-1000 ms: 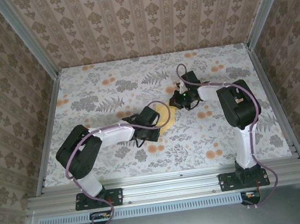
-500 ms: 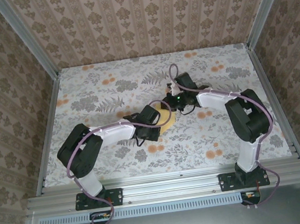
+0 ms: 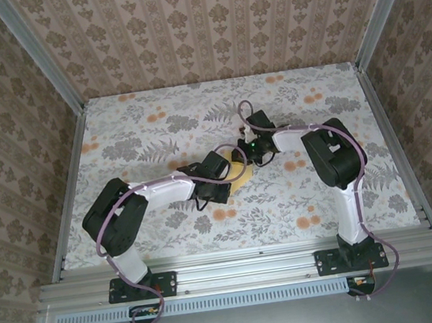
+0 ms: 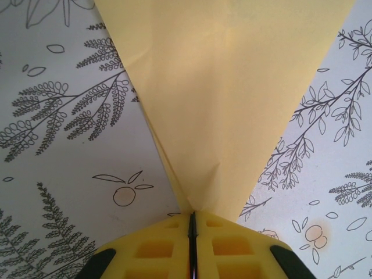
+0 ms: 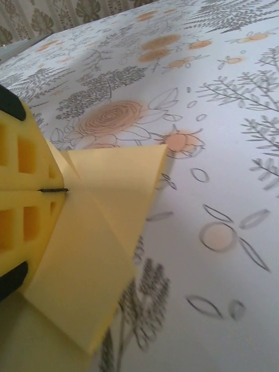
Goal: Fold a paper plane with a square sheet of paper (pick it up from the middle)
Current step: Fourth fold the wing at the center of the table.
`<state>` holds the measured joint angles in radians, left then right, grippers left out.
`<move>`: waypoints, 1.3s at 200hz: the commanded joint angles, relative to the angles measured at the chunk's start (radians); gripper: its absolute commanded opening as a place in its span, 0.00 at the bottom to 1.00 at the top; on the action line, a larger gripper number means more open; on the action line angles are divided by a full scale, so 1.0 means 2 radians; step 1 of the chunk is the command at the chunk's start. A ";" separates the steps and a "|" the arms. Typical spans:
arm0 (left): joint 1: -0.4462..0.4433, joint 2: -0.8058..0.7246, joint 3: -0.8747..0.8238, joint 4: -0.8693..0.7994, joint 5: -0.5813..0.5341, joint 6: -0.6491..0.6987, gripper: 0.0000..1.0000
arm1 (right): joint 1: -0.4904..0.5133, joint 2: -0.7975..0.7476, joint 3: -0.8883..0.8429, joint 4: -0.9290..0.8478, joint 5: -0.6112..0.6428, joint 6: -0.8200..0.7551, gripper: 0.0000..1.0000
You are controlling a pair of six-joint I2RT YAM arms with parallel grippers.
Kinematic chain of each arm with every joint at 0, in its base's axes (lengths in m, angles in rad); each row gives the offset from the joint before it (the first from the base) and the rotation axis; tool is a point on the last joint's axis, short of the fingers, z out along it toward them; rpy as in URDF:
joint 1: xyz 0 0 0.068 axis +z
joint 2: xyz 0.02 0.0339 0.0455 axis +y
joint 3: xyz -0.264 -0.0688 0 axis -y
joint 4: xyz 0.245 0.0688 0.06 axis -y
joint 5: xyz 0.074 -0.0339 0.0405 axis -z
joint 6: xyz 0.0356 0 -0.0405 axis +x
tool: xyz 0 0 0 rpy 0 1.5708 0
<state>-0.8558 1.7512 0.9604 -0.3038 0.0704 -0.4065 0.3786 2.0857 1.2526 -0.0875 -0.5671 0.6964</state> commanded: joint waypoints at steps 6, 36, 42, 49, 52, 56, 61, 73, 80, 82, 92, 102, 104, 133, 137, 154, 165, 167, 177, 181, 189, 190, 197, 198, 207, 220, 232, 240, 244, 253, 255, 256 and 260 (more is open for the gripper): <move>-0.002 0.043 -0.035 -0.057 0.012 0.015 0.10 | -0.021 0.025 0.018 -0.022 0.027 -0.022 0.04; -0.001 0.040 -0.037 -0.061 0.014 0.016 0.10 | -0.039 0.040 0.032 -0.025 0.025 -0.028 0.04; -0.001 0.040 -0.036 -0.062 0.015 0.017 0.09 | -0.044 0.044 0.034 -0.024 0.022 -0.028 0.04; -0.001 0.039 -0.036 -0.063 0.016 0.017 0.10 | -0.048 0.047 0.038 -0.024 0.020 -0.028 0.04; -0.001 0.039 -0.037 -0.063 0.016 0.017 0.10 | -0.050 0.047 0.039 -0.024 0.020 -0.028 0.04; 0.000 0.039 -0.037 -0.064 0.016 0.017 0.10 | -0.052 0.049 0.040 -0.026 0.020 -0.028 0.04; -0.001 0.039 -0.037 -0.065 0.017 0.017 0.10 | -0.055 0.050 0.042 -0.025 0.020 -0.029 0.04; -0.001 0.038 -0.038 -0.068 0.017 0.017 0.10 | -0.061 0.053 0.047 -0.028 0.019 -0.031 0.04; -0.001 0.038 -0.037 -0.069 0.017 0.019 0.09 | -0.064 0.055 0.050 -0.030 0.019 -0.032 0.04; -0.001 0.037 -0.037 -0.069 0.017 0.019 0.09 | -0.065 0.055 0.051 -0.030 0.018 -0.032 0.04; 0.000 0.037 -0.037 -0.071 0.017 0.020 0.10 | -0.069 0.059 0.055 -0.027 0.015 -0.032 0.04; -0.001 0.038 -0.035 -0.072 0.018 0.020 0.10 | -0.072 0.063 0.061 -0.028 0.013 -0.033 0.04; -0.001 0.037 -0.036 -0.073 0.018 0.020 0.10 | -0.073 0.064 0.061 -0.028 0.012 -0.033 0.04; -0.001 0.036 -0.032 -0.077 0.016 0.021 0.10 | -0.082 0.060 0.065 -0.021 0.005 -0.036 0.04; -0.001 0.036 -0.031 -0.077 0.016 0.021 0.10 | -0.084 0.057 0.065 -0.020 0.003 -0.037 0.04; -0.001 0.038 -0.030 -0.078 0.016 0.021 0.10 | -0.084 0.035 0.058 -0.020 0.001 -0.044 0.04; -0.001 0.040 -0.028 -0.078 0.017 0.021 0.10 | -0.084 0.012 0.044 -0.014 -0.005 -0.042 0.05; -0.001 0.041 -0.027 -0.077 0.017 0.021 0.10 | -0.083 0.007 0.040 -0.013 -0.006 -0.041 0.05; -0.001 0.043 -0.025 -0.077 0.018 0.022 0.10 | -0.079 -0.016 0.024 -0.007 -0.008 -0.039 0.05; -0.001 0.044 -0.024 -0.077 0.018 0.022 0.10 | -0.077 -0.023 0.017 -0.005 -0.010 -0.037 0.05; 0.000 0.045 -0.023 -0.078 0.018 0.023 0.10 | -0.070 -0.041 0.001 0.000 -0.017 -0.033 0.05; 0.000 0.045 -0.022 -0.077 0.018 0.023 0.10 | -0.069 -0.042 0.000 0.002 -0.017 -0.032 0.05; 0.000 0.046 -0.021 -0.075 0.020 0.023 0.10 | -0.061 -0.054 -0.015 0.010 -0.023 -0.025 0.05; 0.000 0.046 -0.021 -0.075 0.020 0.023 0.10 | -0.060 -0.056 -0.017 0.011 -0.024 -0.025 0.05; 0.000 0.046 -0.019 -0.074 0.021 0.022 0.10 | -0.052 -0.069 -0.037 0.026 -0.034 -0.014 0.05; 0.001 0.046 -0.018 -0.072 0.022 0.022 0.10 | -0.035 -0.086 -0.071 0.061 -0.044 0.013 0.05; 0.001 0.047 -0.016 -0.071 0.023 0.023 0.10 | -0.018 -0.091 -0.091 0.084 -0.051 0.033 0.05; 0.001 0.048 -0.015 -0.071 0.025 0.023 0.10 | -0.003 -0.092 -0.098 0.091 -0.055 0.039 0.05; 0.001 0.048 -0.014 -0.070 0.025 0.023 0.10 | 0.003 -0.092 -0.102 0.093 -0.054 0.043 0.05; 0.001 0.048 -0.014 -0.070 0.026 0.024 0.10 | 0.016 -0.090 -0.106 0.097 -0.051 0.049 0.05; 0.001 0.048 -0.014 -0.070 0.026 0.024 0.10 | 0.018 -0.089 -0.107 0.098 -0.051 0.050 0.05; 0.001 0.048 -0.013 -0.070 0.026 0.024 0.10 | 0.019 -0.089 -0.107 0.099 -0.051 0.050 0.05; 0.001 0.047 -0.013 -0.070 0.026 0.025 0.10 | 0.023 -0.085 -0.109 0.101 -0.051 0.052 0.05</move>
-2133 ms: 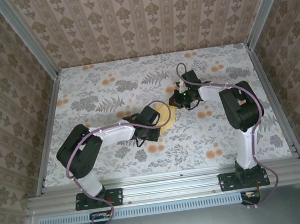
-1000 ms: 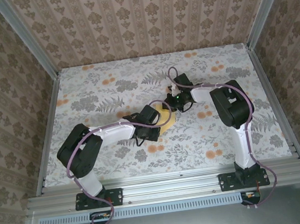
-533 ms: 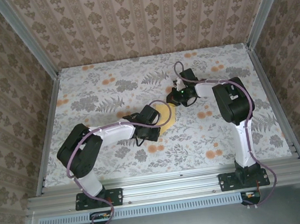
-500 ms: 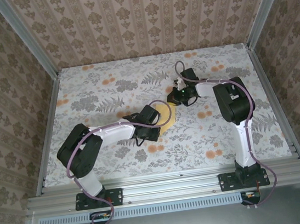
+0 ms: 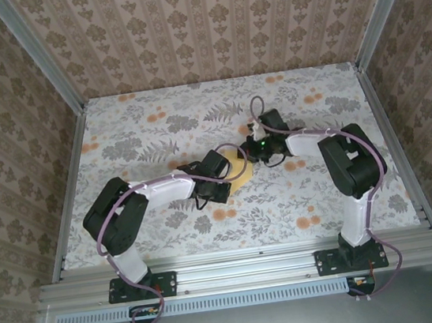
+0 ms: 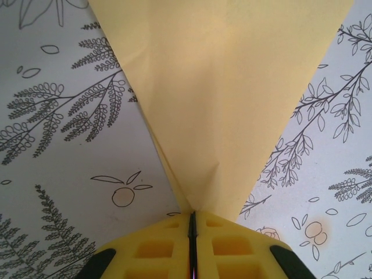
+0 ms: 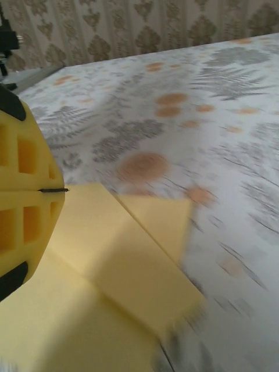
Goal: Fold a paper plane with a square sheet of paper (pick it up from the middle)
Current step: Fourth fold the wing at the center of the table.
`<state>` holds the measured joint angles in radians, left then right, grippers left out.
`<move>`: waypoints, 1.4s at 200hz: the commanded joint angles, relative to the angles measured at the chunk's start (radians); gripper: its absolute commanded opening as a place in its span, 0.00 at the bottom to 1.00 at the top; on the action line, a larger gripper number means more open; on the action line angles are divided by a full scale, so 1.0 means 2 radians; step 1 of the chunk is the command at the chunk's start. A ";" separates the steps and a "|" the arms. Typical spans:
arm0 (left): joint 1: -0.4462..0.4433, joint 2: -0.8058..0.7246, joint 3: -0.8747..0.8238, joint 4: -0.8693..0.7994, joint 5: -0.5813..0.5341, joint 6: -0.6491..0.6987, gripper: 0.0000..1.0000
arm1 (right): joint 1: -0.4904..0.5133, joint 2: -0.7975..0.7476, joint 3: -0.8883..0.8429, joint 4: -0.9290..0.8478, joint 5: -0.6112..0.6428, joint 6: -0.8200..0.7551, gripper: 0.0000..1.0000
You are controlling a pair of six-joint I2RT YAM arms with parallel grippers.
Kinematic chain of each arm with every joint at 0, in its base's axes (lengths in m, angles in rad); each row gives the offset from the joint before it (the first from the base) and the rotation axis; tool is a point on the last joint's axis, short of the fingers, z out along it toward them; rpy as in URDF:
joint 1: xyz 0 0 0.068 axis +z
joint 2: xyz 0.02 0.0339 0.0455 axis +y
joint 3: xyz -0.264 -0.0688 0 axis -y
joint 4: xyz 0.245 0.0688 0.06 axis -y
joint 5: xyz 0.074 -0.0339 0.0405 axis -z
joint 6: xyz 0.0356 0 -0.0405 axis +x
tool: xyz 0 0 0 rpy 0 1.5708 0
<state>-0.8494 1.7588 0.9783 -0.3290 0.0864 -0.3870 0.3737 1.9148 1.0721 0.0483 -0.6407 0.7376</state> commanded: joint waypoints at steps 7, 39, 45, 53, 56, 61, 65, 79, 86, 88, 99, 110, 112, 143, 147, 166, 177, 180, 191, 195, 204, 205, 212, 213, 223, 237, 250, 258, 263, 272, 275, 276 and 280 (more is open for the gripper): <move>-0.003 0.042 -0.023 -0.056 0.018 0.015 0.10 | 0.029 0.006 -0.023 0.043 -0.014 0.039 0.05; -0.002 0.037 -0.026 -0.052 0.023 0.013 0.10 | 0.035 0.037 -0.028 0.070 -0.024 0.056 0.05; -0.001 0.037 -0.027 -0.052 0.023 0.014 0.10 | 0.035 0.039 -0.026 0.067 -0.022 0.054 0.05; -0.002 0.036 -0.028 -0.053 0.023 0.013 0.10 | 0.035 0.043 -0.024 0.056 -0.018 0.048 0.05; -0.001 0.036 -0.028 -0.053 0.023 0.013 0.10 | 0.034 0.044 -0.022 0.049 -0.015 0.044 0.05; -0.002 0.035 -0.028 -0.053 0.023 0.013 0.10 | 0.034 0.046 -0.019 0.038 -0.009 0.037 0.05; -0.001 0.034 -0.029 -0.055 0.023 0.013 0.10 | 0.034 0.047 -0.017 0.029 -0.005 0.032 0.05; -0.001 0.032 -0.032 -0.057 0.021 0.013 0.10 | 0.033 0.053 -0.013 0.009 0.008 0.019 0.05; -0.002 0.030 -0.034 -0.058 0.021 0.013 0.10 | 0.032 0.057 -0.012 0.003 0.010 0.016 0.05; -0.002 0.030 -0.035 -0.059 0.021 0.013 0.10 | 0.031 0.058 -0.013 0.003 0.011 0.016 0.05; -0.003 0.027 -0.037 -0.063 0.019 0.012 0.09 | 0.030 0.064 -0.011 -0.007 0.019 0.009 0.04; -0.003 0.023 -0.040 -0.068 0.013 0.010 0.09 | 0.029 0.069 -0.011 -0.009 0.023 0.006 0.04; -0.004 0.023 -0.041 -0.069 0.012 0.009 0.09 | 0.029 0.070 -0.012 -0.008 0.023 0.007 0.04; -0.013 0.008 -0.050 -0.084 -0.007 -0.003 0.09 | 0.025 0.080 -0.015 -0.007 0.027 0.006 0.04; -0.014 0.007 -0.050 -0.087 -0.010 -0.004 0.09 | 0.025 0.080 -0.015 -0.007 0.027 0.006 0.04; -0.026 0.005 -0.045 -0.102 -0.022 -0.008 0.09 | 0.023 0.083 -0.016 -0.004 0.028 0.007 0.04; -0.033 0.006 -0.041 -0.111 -0.031 -0.009 0.09 | 0.022 0.083 -0.018 -0.003 0.028 0.006 0.04; -0.036 0.006 -0.041 -0.114 -0.033 -0.010 0.09 | 0.021 0.084 -0.018 -0.003 0.028 0.006 0.04; -0.042 0.008 -0.037 -0.122 -0.040 -0.013 0.09 | 0.021 0.085 -0.018 -0.001 0.028 0.006 0.04; -0.045 0.009 -0.036 -0.125 -0.043 -0.013 0.09 | 0.020 0.085 -0.019 0.000 0.028 0.007 0.04; -0.050 0.009 -0.034 -0.134 -0.052 -0.015 0.09 | 0.020 0.086 -0.021 0.001 0.028 0.007 0.04; -0.051 0.009 -0.034 -0.135 -0.052 -0.015 0.09 | 0.020 0.085 -0.021 0.002 0.028 0.007 0.04; -0.055 0.008 -0.033 -0.141 -0.057 -0.018 0.09 | 0.020 0.086 -0.021 0.003 0.029 0.008 0.04; -0.056 0.008 -0.033 -0.142 -0.059 -0.018 0.09 | 0.020 0.086 -0.022 0.003 0.029 0.007 0.04; -0.062 0.004 -0.035 -0.147 -0.064 -0.024 0.10 | 0.020 0.087 -0.023 0.006 0.026 0.009 0.04; -0.070 -0.001 -0.038 -0.153 -0.068 -0.031 0.10 | 0.019 0.087 -0.024 0.008 0.027 0.009 0.04; -0.075 -0.004 -0.041 -0.156 -0.070 -0.036 0.10 | 0.019 0.087 -0.025 0.011 0.025 0.009 0.04; -0.076 -0.005 -0.042 -0.158 -0.071 -0.037 0.10 | 0.019 0.087 -0.026 0.012 0.023 0.009 0.04; -0.076 -0.007 -0.041 -0.160 -0.071 -0.039 0.10 | 0.019 0.088 -0.026 0.012 0.022 0.009 0.04; -0.077 -0.011 -0.042 -0.162 -0.072 -0.041 0.10 | 0.019 0.087 -0.027 0.015 0.019 0.009 0.04; -0.077 -0.013 -0.043 -0.162 -0.071 -0.042 0.10 | 0.019 0.087 -0.027 0.017 0.017 0.010 0.04; -0.078 -0.013 -0.043 -0.163 -0.070 -0.042 0.10 | 0.019 0.087 -0.027 0.017 0.017 0.010 0.04; -0.077 -0.016 -0.044 -0.162 -0.069 -0.042 0.10 | 0.020 0.086 -0.027 0.019 0.015 0.010 0.05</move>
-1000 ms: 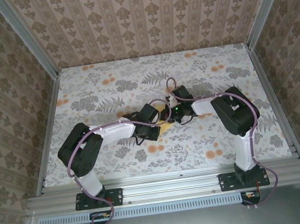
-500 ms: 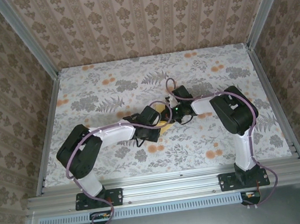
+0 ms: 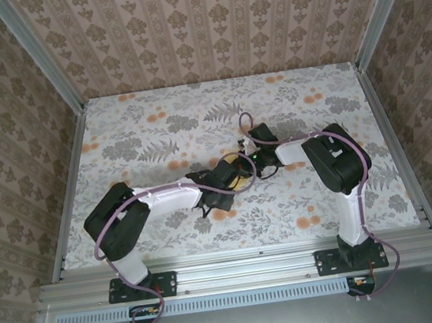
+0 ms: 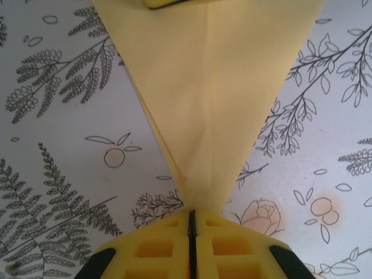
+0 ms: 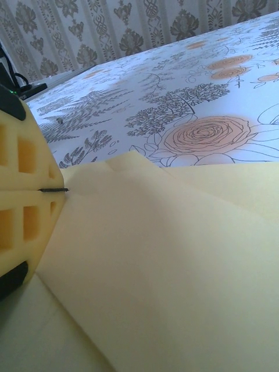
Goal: Fold a paper plane with a square sheet of paper (pick it up from the middle)
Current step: Fourth fold the wing at the center of the table.
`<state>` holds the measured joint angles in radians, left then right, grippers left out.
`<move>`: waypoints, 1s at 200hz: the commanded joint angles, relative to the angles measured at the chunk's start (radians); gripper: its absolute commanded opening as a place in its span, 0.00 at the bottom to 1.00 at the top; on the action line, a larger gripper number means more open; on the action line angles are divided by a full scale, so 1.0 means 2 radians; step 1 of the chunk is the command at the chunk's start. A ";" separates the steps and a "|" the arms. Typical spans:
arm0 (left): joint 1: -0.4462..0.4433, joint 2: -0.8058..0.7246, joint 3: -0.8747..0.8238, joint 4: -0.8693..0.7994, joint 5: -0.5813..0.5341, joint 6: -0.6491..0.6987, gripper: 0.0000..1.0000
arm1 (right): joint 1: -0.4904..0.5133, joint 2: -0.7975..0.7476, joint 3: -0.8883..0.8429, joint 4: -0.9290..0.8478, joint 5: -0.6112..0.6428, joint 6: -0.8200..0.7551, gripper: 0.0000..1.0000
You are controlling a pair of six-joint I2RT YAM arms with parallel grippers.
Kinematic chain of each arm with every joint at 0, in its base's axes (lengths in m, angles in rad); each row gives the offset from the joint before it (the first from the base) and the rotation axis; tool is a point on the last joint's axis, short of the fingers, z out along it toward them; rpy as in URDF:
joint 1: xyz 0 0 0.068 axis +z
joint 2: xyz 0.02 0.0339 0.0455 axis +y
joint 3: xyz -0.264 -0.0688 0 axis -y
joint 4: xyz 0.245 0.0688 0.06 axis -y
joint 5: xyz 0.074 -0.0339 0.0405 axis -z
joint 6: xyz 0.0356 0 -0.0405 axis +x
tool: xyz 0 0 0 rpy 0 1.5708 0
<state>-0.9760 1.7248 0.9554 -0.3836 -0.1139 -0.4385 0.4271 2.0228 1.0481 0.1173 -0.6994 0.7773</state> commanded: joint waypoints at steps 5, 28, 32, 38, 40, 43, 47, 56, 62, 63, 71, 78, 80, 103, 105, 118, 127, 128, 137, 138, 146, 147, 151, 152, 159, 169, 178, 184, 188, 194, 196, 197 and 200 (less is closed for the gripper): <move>-0.014 -0.003 -0.032 -0.135 0.033 -0.017 0.10 | -0.007 0.031 -0.016 -0.015 0.043 -0.010 0.04; -0.013 -0.019 -0.025 -0.138 0.040 -0.014 0.10 | -0.006 0.025 -0.015 -0.007 0.027 -0.009 0.05; -0.012 -0.021 -0.023 -0.138 0.042 -0.013 0.10 | -0.006 0.023 -0.015 -0.005 0.024 -0.009 0.05; -0.010 -0.026 -0.019 -0.136 0.044 -0.012 0.10 | -0.006 0.021 -0.013 -0.004 0.020 -0.009 0.05; -0.009 -0.028 -0.017 -0.135 0.046 -0.012 0.10 | -0.006 0.020 -0.013 -0.004 0.018 -0.009 0.05; -0.008 -0.030 -0.015 -0.135 0.049 -0.011 0.10 | -0.006 0.017 -0.013 -0.004 0.016 -0.008 0.05; -0.007 -0.033 -0.011 -0.133 0.051 -0.010 0.10 | -0.005 0.015 -0.011 -0.004 0.013 -0.008 0.06; -0.002 -0.040 -0.003 -0.128 0.059 -0.009 0.10 | -0.004 0.007 -0.010 -0.001 0.007 -0.005 0.07; 0.001 -0.045 0.002 -0.126 0.064 -0.010 0.10 | -0.003 0.002 -0.009 0.000 0.001 -0.004 0.08; 0.001 -0.046 0.004 -0.125 0.065 -0.010 0.10 | -0.003 0.001 -0.008 0.000 0.001 -0.004 0.08; 0.007 -0.054 0.011 -0.120 0.071 -0.009 0.11 | -0.003 -0.008 -0.005 0.000 -0.003 -0.001 0.10; 0.014 -0.060 0.015 -0.113 0.080 -0.008 0.11 | -0.004 -0.014 -0.002 -0.001 -0.006 0.000 0.13; 0.015 -0.062 0.016 -0.110 0.082 -0.008 0.11 | -0.004 -0.016 -0.001 -0.001 -0.007 0.000 0.14; 0.041 -0.067 0.034 -0.082 0.112 -0.004 0.14 | -0.005 -0.042 0.012 -0.017 -0.012 -0.002 0.21; 0.043 -0.066 0.035 -0.080 0.114 -0.002 0.14 | -0.005 -0.044 0.013 -0.020 -0.012 -0.004 0.22; 0.055 -0.060 0.049 -0.068 0.125 0.002 0.14 | -0.009 -0.063 0.015 -0.037 -0.006 -0.011 0.24; 0.063 -0.054 0.056 -0.058 0.130 0.004 0.16 | -0.013 -0.075 0.013 -0.051 -0.001 -0.017 0.25; 0.065 -0.053 0.056 -0.057 0.131 0.004 0.16 | -0.014 -0.076 0.013 -0.053 0.000 -0.018 0.26; 0.072 -0.045 0.062 -0.048 0.139 0.006 0.18 | -0.018 -0.087 0.013 -0.073 0.012 -0.028 0.27; 0.073 -0.045 0.063 -0.047 0.141 0.006 0.19 | -0.019 -0.089 0.012 -0.075 0.013 -0.029 0.27; 0.078 -0.038 0.068 -0.041 0.147 0.008 0.21 | -0.022 -0.097 0.011 -0.091 0.021 -0.038 0.29; 0.078 -0.037 0.069 -0.041 0.148 0.009 0.21 | -0.023 -0.098 0.011 -0.092 0.022 -0.039 0.29; 0.080 -0.034 0.072 -0.038 0.150 0.010 0.22 | -0.025 -0.102 0.009 -0.097 0.025 -0.042 0.30; 0.081 -0.033 0.072 -0.037 0.151 0.010 0.22 | -0.025 -0.103 0.008 -0.097 0.025 -0.043 0.31; 0.084 -0.028 0.077 -0.030 0.154 0.011 0.22 | -0.029 -0.108 0.005 -0.100 0.026 -0.044 0.31; 0.088 -0.018 0.083 -0.026 0.163 0.014 0.23 | -0.034 -0.111 -0.001 -0.100 0.026 -0.043 0.32; 0.089 -0.008 0.092 -0.023 0.171 0.018 0.24 | -0.037 -0.112 -0.003 -0.102 0.025 -0.044 0.33; 0.089 -0.003 0.095 -0.023 0.174 0.021 0.24 | -0.038 -0.112 -0.004 -0.102 0.025 -0.045 0.33; 0.089 0.001 0.096 -0.023 0.176 0.022 0.24 | -0.038 -0.111 -0.005 -0.103 0.025 -0.046 0.33; 0.090 0.006 0.098 -0.023 0.177 0.025 0.24 | -0.039 -0.109 -0.006 -0.104 0.025 -0.046 0.33; 0.090 0.007 0.098 -0.023 0.178 0.025 0.24 | -0.039 -0.108 -0.006 -0.105 0.024 -0.046 0.33; 0.090 0.008 0.098 -0.022 0.179 0.025 0.24 | -0.039 -0.108 -0.006 -0.105 0.024 -0.046 0.34; 0.091 0.011 0.099 -0.022 0.179 0.026 0.24 | -0.039 -0.108 -0.006 -0.104 0.023 -0.046 0.33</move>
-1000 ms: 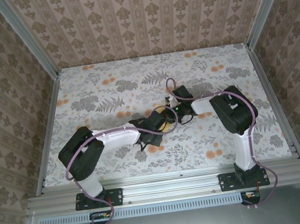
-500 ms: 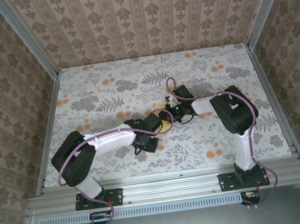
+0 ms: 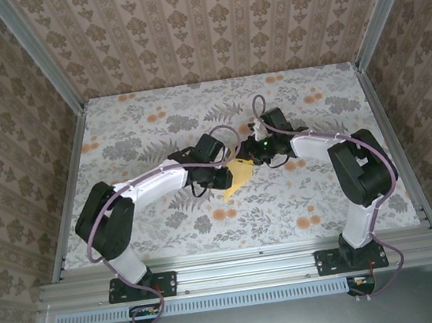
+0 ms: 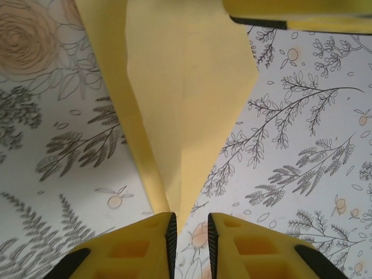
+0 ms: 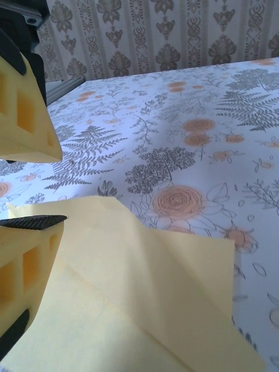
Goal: Fold a paper plane with a square sheet of paper (pick it up from the middle)
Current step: Fourth fold the wing at the center of the table.
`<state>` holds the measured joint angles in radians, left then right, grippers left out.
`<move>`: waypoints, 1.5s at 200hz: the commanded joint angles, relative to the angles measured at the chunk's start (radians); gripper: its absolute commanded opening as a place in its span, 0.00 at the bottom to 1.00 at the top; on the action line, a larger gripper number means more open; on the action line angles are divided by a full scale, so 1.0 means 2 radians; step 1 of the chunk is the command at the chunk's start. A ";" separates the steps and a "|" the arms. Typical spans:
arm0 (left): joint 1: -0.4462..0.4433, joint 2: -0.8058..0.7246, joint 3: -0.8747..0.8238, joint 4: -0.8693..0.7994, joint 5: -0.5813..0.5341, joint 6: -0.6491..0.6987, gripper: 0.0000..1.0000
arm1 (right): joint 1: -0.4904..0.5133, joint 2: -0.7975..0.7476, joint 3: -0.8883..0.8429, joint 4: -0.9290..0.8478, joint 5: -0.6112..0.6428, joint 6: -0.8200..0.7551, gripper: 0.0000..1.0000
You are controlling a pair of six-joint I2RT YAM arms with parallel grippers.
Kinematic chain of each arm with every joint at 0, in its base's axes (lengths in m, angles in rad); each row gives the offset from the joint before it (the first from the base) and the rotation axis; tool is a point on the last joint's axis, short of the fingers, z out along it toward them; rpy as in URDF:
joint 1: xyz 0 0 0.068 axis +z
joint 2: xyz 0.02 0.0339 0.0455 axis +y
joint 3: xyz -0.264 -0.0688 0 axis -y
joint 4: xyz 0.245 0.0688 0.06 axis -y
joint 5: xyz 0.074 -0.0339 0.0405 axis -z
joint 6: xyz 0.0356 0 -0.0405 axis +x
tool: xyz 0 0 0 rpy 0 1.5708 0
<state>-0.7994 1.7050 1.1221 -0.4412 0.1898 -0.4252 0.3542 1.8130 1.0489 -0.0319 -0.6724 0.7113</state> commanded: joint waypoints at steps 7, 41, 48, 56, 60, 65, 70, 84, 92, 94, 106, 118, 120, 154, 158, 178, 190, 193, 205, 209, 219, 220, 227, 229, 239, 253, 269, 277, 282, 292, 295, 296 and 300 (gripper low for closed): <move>0.004 0.026 0.015 0.007 0.030 0.021 0.24 | -0.002 0.000 -0.008 -0.028 0.010 -0.013 0.34; 0.015 0.044 0.012 0.005 0.022 0.027 0.20 | -0.002 0.011 -0.008 -0.020 0.005 -0.009 0.35; 0.017 0.045 0.010 0.007 0.021 0.028 0.19 | -0.002 0.014 -0.008 -0.019 0.004 -0.009 0.35; 0.018 0.046 0.010 0.007 0.022 0.030 0.17 | -0.002 0.017 -0.007 -0.016 0.003 -0.007 0.35; 0.020 0.048 0.011 0.007 0.022 0.031 0.17 | -0.002 0.018 -0.007 -0.015 0.001 -0.006 0.35; 0.021 0.050 0.012 0.007 0.026 0.032 0.17 | -0.002 0.020 -0.007 -0.012 -0.001 -0.005 0.35; 0.022 0.052 0.013 0.007 0.030 0.034 0.16 | -0.001 0.023 -0.007 -0.011 -0.004 -0.004 0.35; 0.024 0.057 0.012 0.008 0.036 0.037 0.16 | -0.001 0.026 -0.007 -0.011 -0.006 -0.004 0.36; 0.026 0.058 0.013 0.008 0.038 0.038 0.16 | -0.001 0.026 -0.007 -0.010 -0.006 -0.004 0.36; 0.026 0.058 0.013 0.007 0.040 0.038 0.16 | -0.001 0.027 -0.008 -0.010 -0.007 -0.004 0.36; 0.029 0.060 0.012 0.010 0.045 0.039 0.16 | 0.000 0.029 -0.010 -0.008 -0.009 -0.004 0.36; 0.030 0.062 0.012 0.011 0.047 0.039 0.17 | 0.001 0.030 -0.012 -0.008 -0.011 -0.003 0.37; 0.030 0.063 0.012 0.011 0.047 0.039 0.17 | 0.001 0.030 -0.013 -0.008 -0.011 -0.003 0.37; 0.032 0.076 0.013 0.016 0.045 0.042 0.17 | 0.007 0.034 -0.021 -0.001 -0.013 0.001 0.38; 0.032 0.077 0.012 0.017 0.044 0.043 0.17 | 0.008 0.035 -0.021 0.000 -0.013 0.002 0.38; 0.032 0.082 0.013 0.013 0.033 0.046 0.17 | 0.010 0.038 -0.019 0.001 -0.011 0.002 0.38; 0.033 0.084 0.012 0.009 0.022 0.048 0.16 | 0.012 0.041 -0.016 0.000 -0.013 0.003 0.39; 0.033 0.084 0.011 0.009 0.021 0.048 0.16 | 0.013 0.044 -0.015 0.000 -0.012 0.003 0.39; 0.036 0.086 0.009 0.012 0.022 0.049 0.16 | 0.015 0.048 -0.012 0.001 -0.013 0.004 0.39; 0.036 0.086 0.008 0.013 0.024 0.048 0.16 | 0.016 0.049 -0.011 0.001 -0.013 0.005 0.39; 0.036 0.088 0.006 0.014 0.024 0.048 0.15 | 0.018 0.052 -0.007 0.001 -0.013 0.005 0.39; 0.037 0.088 0.006 0.014 0.025 0.048 0.15 | 0.018 0.053 -0.007 0.002 -0.013 0.006 0.39; 0.036 0.089 0.006 0.016 0.025 0.048 0.15 | 0.020 0.056 -0.004 0.001 -0.013 0.006 0.39; 0.036 0.089 0.005 0.015 0.025 0.049 0.15 | 0.020 0.056 -0.003 0.001 -0.013 0.006 0.39; 0.037 0.090 0.003 0.018 0.025 0.049 0.13 | 0.022 0.060 0.000 0.001 -0.012 0.007 0.39; 0.039 0.090 -0.004 0.021 0.024 0.049 0.12 | 0.023 0.065 0.008 -0.007 -0.006 0.005 0.40; 0.042 0.090 -0.012 0.028 0.025 0.049 0.11 | 0.022 0.069 0.015 -0.019 0.005 0.001 0.41; 0.044 0.090 -0.016 0.032 0.026 0.050 0.10 | 0.022 0.072 0.018 -0.021 0.010 0.001 0.41; 0.045 0.090 -0.018 0.034 0.027 0.048 0.10 | 0.023 0.074 0.020 -0.021 0.012 0.002 0.41; 0.046 0.090 -0.021 0.037 0.029 0.049 0.10 | 0.023 0.078 0.022 -0.018 0.013 0.004 0.41; 0.047 0.090 -0.021 0.037 0.029 0.048 0.10 | 0.023 0.079 0.023 -0.018 0.014 0.005 0.41; 0.047 0.090 -0.021 0.037 0.029 0.048 0.10 | 0.022 0.079 0.024 -0.018 0.014 0.005 0.41; 0.047 0.090 -0.022 0.038 0.029 0.049 0.10 | 0.022 0.080 0.025 -0.019 0.016 0.006 0.41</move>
<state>-0.7227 1.8637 1.1156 -0.3908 0.2729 -0.3458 0.3939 1.9488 1.0672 -0.0536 -0.6647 0.7132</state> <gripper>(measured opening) 0.100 0.410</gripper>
